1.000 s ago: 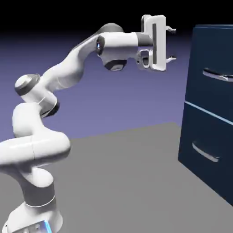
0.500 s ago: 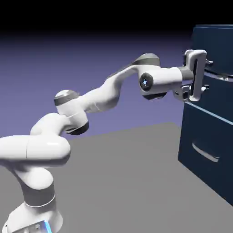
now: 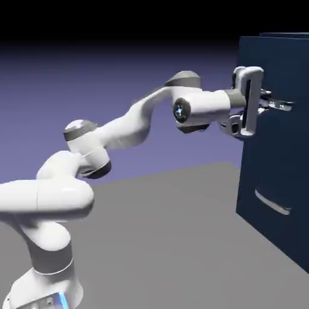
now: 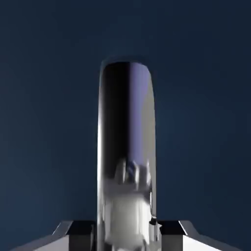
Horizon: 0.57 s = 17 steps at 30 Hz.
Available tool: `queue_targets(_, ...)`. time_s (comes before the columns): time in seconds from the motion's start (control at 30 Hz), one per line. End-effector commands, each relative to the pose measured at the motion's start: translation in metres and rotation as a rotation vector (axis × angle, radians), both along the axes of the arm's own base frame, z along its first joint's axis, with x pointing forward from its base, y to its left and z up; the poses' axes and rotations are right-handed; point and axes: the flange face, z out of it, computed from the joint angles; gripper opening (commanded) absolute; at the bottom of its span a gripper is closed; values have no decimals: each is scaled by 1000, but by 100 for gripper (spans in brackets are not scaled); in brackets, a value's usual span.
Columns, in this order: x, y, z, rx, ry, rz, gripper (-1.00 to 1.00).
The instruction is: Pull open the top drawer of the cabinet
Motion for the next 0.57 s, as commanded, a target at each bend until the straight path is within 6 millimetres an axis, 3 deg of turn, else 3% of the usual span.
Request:
queue_targets(0.0, -11, 0, 0, 0, 3, -1, -100)
queue_targets(0.33, -134, 0, 0, 0, 3, -1, -100)
queue_targets(0.37, -134, 0, 0, 0, 3, -1, 100)
queue_targets(0.4, -134, 0, 0, 0, 3, -1, 100)
queue_targets(0.53, -184, 0, 0, 0, 3, -1, 100)
